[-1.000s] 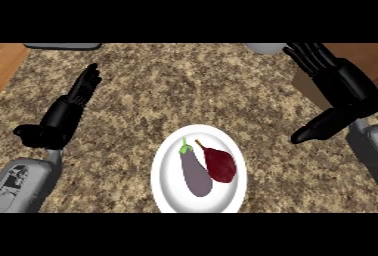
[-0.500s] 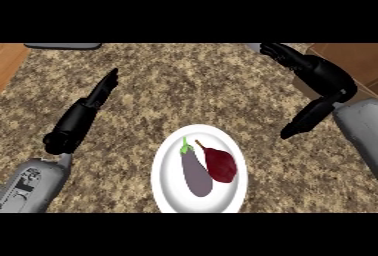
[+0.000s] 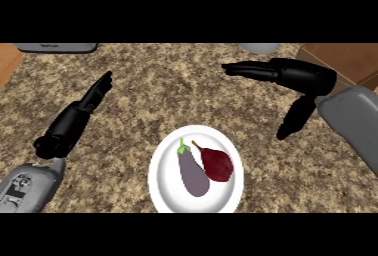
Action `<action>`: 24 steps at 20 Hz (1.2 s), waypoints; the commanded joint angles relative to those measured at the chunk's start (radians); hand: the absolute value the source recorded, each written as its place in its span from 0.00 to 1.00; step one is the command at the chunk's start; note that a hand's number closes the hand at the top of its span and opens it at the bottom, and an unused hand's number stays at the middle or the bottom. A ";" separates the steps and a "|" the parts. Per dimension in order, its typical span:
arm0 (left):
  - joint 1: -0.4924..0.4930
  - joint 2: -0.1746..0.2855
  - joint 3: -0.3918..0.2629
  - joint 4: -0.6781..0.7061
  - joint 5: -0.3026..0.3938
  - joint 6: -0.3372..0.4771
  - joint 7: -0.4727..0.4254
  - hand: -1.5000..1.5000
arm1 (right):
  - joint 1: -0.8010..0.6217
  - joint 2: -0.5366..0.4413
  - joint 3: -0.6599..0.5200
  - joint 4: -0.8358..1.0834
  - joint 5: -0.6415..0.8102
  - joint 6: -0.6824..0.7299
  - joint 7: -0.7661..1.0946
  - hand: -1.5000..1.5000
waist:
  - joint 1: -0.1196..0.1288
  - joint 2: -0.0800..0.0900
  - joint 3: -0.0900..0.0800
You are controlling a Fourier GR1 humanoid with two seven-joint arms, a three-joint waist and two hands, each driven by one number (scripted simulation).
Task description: Pick the pear from the plate and place it in the cardboard box
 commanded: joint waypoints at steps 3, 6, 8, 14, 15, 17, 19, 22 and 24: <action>0.044 -0.015 0.012 -0.002 -0.019 0.003 -0.037 0.50 | -0.044 0.020 0.101 -0.157 0.121 0.083 0.122 0.00 | -0.018 -0.006 -0.001; 0.078 -0.003 0.030 -0.040 -0.014 -0.014 -0.029 0.50 | 0.010 -0.037 0.096 -0.263 0.178 0.085 0.167 0.00 | -0.026 -0.007 0.000; 0.099 -0.009 0.020 -0.052 -0.038 -0.002 -0.048 0.50 | -0.049 0.010 0.099 -0.327 0.162 0.157 0.304 0.00 | -0.025 -0.010 -0.001; 0.118 -0.020 0.032 -0.149 -0.043 -0.017 0.057 0.50 | 0.114 0.034 0.098 -0.475 0.230 0.195 0.445 0.00 | -0.022 -0.006 0.000; 0.059 -0.006 0.079 -0.055 -0.041 -0.054 0.009 0.50 | 0.115 0.051 0.069 -0.474 0.229 0.228 0.464 0.00 | -0.025 -0.003 0.000; 0.049 -0.011 0.097 -0.030 -0.037 -0.070 -0.001 0.50 | 0.057 0.103 0.046 -0.476 0.203 0.318 0.532 0.00 | -0.023 -0.003 0.000; 0.053 -0.003 0.115 -0.009 -0.048 -0.086 -0.023 0.50 | 0.118 0.155 0.079 -0.504 0.246 0.302 0.585 0.00 | -0.023 -0.002 0.000; 0.020 -0.051 0.110 0.029 -0.067 -0.092 -0.034 0.50 | 0.124 0.190 0.066 -0.483 0.329 0.297 0.573 0.00 | -0.022 0.000 0.000; 0.091 -0.035 0.113 -0.100 -0.066 -0.094 0.035 0.50 | 0.195 0.155 0.063 -0.543 0.396 0.263 0.539 0.00 | -0.019 -0.003 0.000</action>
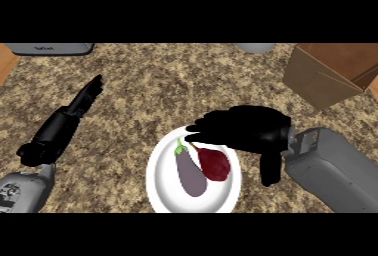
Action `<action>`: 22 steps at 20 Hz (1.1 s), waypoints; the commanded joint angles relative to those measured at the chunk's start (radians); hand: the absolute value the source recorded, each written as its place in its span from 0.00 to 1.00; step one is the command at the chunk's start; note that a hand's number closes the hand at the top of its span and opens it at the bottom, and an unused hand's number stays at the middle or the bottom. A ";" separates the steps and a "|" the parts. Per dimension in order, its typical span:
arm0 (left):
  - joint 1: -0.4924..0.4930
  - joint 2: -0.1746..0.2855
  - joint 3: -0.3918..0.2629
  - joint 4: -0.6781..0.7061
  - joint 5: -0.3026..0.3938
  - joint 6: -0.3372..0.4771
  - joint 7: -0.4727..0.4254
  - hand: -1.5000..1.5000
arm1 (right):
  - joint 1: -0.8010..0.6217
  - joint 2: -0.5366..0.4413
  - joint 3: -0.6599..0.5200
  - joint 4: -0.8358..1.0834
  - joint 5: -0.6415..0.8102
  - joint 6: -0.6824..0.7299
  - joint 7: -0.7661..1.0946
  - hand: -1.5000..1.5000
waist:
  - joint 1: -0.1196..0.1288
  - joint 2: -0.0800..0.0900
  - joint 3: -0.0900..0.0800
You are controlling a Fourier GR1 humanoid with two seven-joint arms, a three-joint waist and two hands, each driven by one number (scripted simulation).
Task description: Pick the pear from the plate and place it in the cardboard box
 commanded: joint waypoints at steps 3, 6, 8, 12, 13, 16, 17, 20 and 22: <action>-0.029 -0.052 0.018 0.041 -0.056 -0.008 -0.035 0.50 | 0.093 0.010 -0.048 -0.049 0.125 -0.011 -0.031 0.00 | -0.002 0.001 0.000; -0.019 -0.075 0.003 0.043 -0.063 -0.025 -0.022 0.50 | 0.025 0.156 -0.018 0.106 0.205 -0.065 -0.020 0.00 | 0.005 0.003 0.000; -0.033 -0.052 0.052 0.006 -0.055 -0.047 0.021 0.50 | 0.070 0.101 -0.043 0.055 0.241 -0.023 -0.066 0.00 | 0.002 0.001 0.000; -0.014 -0.102 0.046 0.041 -0.077 -0.033 -0.033 0.50 | 0.017 0.177 -0.038 0.097 0.292 0.023 -0.011 0.00 | 0.004 0.002 0.000; -0.036 -0.062 0.080 0.088 -0.066 -0.072 -0.042 0.50 | 0.079 0.165 0.005 0.139 0.360 -0.094 -0.076 0.00 | 0.004 0.003 0.000; 0.029 -0.120 0.033 -0.050 -0.117 -0.026 0.030 0.50 | 0.124 0.225 -0.009 0.052 0.374 -0.021 0.001 0.00 | 0.001 0.000 0.000; 0.042 -0.085 0.069 -0.049 -0.093 -0.051 0.033 0.50 | 0.162 0.242 0.039 0.075 0.423 -0.090 0.001 0.00 | 0.003 0.000 0.000; -0.034 -0.105 0.078 0.018 -0.120 -0.064 0.008 0.50 | 0.080 0.261 -0.014 0.248 0.443 -0.102 -0.131 0.00 | 0.004 0.003 0.000; -0.021 -0.138 0.070 0.008 -0.123 -0.062 0.024 0.50 | 0.123 0.251 -0.024 0.237 0.465 -0.111 -0.166 0.00 | 0.003 0.002 0.000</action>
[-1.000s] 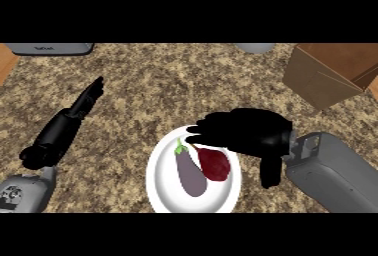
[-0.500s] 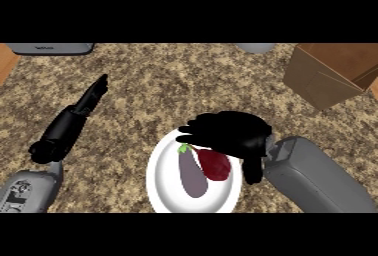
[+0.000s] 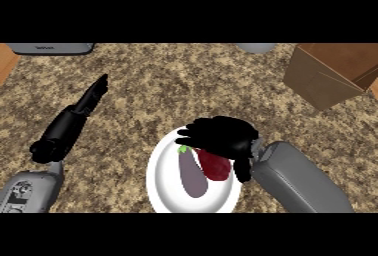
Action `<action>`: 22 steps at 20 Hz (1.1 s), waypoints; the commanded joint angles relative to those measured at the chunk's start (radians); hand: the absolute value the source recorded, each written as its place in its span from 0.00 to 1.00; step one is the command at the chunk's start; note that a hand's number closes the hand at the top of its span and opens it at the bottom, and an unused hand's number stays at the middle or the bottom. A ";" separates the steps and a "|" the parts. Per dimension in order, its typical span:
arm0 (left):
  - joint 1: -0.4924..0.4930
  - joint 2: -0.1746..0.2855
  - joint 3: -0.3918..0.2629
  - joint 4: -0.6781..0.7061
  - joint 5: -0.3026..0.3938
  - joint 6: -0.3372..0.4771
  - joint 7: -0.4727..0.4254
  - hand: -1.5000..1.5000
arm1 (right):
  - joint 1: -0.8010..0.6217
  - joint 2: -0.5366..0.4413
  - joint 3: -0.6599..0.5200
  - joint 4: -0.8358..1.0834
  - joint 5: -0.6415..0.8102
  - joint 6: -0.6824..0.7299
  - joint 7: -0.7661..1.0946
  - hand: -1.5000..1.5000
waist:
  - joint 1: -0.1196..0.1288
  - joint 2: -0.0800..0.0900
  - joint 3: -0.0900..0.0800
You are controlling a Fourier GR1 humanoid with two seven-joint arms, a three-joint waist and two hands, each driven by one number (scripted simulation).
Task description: Pick the pear from the plate and place it in the cardboard box
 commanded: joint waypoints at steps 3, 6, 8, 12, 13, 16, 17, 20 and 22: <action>0.002 -0.027 0.035 0.047 -0.038 -0.010 -0.070 0.50 | 0.005 0.085 -0.023 0.043 0.073 0.022 -0.027 0.00 | -0.001 0.000 0.000; 0.027 -0.023 0.057 0.001 -0.021 -0.040 -0.023 0.50 | 0.050 0.073 -0.032 0.076 0.132 -0.037 -0.076 0.00 | 0.000 0.000 0.000; -0.005 -0.024 0.057 0.044 -0.034 -0.057 -0.045 0.50 | 0.045 0.090 -0.025 0.117 0.176 -0.069 -0.081 0.00 | -0.001 0.000 0.000; 0.032 -0.040 0.046 -0.041 -0.068 -0.039 -0.019 0.50 | 0.041 0.113 -0.039 0.177 0.234 -0.112 -0.088 0.00 | 0.003 0.000 0.000; 0.047 -0.029 0.077 -0.077 -0.027 -0.072 0.015 0.50 | 0.051 0.085 -0.064 0.126 0.232 -0.057 -0.098 0.00 | 0.001 -0.001 0.000; 0.034 -0.043 0.071 -0.084 -0.038 -0.075 0.050 0.50 | 0.064 0.100 -0.070 0.199 0.256 -0.102 -0.142 0.00 | 0.002 -0.001 0.000; -0.052 -0.035 0.106 0.053 -0.048 -0.076 -0.026 0.50 | 0.067 0.094 -0.083 0.158 0.241 -0.048 -0.150 0.00 | -0.003 0.000 0.000; 0.007 -0.088 0.039 0.005 -0.114 -0.033 -0.024 0.50 | 0.001 0.141 -0.083 0.320 0.284 -0.125 -0.210 0.00 | 0.002 0.001 0.000; 0.001 -0.051 0.085 -0.002 -0.050 -0.092 0.004 0.50 | 0.048 0.148 -0.034 0.232 0.294 -0.141 -0.232 1.00 | 0.000 -0.001 0.000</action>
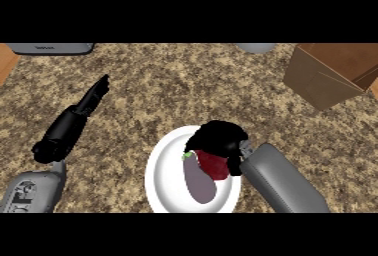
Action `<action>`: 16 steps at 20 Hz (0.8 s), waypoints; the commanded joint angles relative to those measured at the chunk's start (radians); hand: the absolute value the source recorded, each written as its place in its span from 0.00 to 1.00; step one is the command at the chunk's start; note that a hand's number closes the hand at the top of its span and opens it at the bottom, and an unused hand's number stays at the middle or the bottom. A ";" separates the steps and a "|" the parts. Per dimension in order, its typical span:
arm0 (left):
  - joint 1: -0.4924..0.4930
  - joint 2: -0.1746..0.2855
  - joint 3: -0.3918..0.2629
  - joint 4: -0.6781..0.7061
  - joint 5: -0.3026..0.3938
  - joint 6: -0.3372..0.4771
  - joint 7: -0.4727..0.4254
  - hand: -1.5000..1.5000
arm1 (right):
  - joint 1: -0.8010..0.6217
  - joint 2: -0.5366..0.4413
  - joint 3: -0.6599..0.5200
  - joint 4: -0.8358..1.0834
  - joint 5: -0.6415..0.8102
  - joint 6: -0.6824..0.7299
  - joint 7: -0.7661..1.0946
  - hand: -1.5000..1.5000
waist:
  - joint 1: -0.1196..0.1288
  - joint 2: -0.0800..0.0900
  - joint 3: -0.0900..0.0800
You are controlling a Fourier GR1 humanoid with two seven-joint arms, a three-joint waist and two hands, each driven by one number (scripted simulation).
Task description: Pick the pear from the plate and place it in the cardboard box
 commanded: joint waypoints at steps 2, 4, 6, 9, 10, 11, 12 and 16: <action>0.035 0.001 0.003 -0.030 -0.010 -0.012 -0.009 0.50 | 0.102 0.000 0.068 -0.062 0.043 -0.104 -0.088 1.00 | -0.002 -0.001 0.001; 0.020 -0.014 0.005 -0.025 -0.008 -0.006 -0.004 0.50 | 0.030 0.038 0.005 0.050 0.043 -0.207 -0.128 1.00 | 0.003 0.001 0.001; -0.029 -0.008 0.027 0.038 -0.011 -0.011 -0.004 0.50 | 0.059 0.011 -0.004 -0.040 0.047 -0.182 -0.140 1.00 | -0.006 0.000 0.001; 0.024 -0.036 -0.006 -0.079 -0.026 0.006 0.040 0.50 | -0.002 0.070 -0.039 0.032 0.051 -0.213 -0.159 1.00 | 0.003 0.000 0.001; 0.046 -0.016 0.021 -0.021 -0.010 -0.019 -0.025 0.50 | 0.056 0.012 -0.033 0.018 0.055 -0.270 -0.225 1.00 | 0.000 0.000 0.001; -0.021 -0.027 0.003 0.006 -0.020 -0.016 0.008 0.50 | -0.062 0.112 -0.123 0.129 0.044 -0.248 -0.087 1.00 | 0.004 0.003 0.001; -0.007 0.001 0.036 -0.006 0.000 -0.026 -0.003 0.50 | -0.020 0.107 -0.151 0.125 0.051 -0.265 -0.006 1.00 | 0.004 0.003 0.001; -0.023 -0.013 0.016 -0.029 -0.017 -0.008 0.013 0.50 | -0.098 0.123 -0.369 0.237 0.039 -0.297 0.291 1.00 | 0.011 0.016 0.001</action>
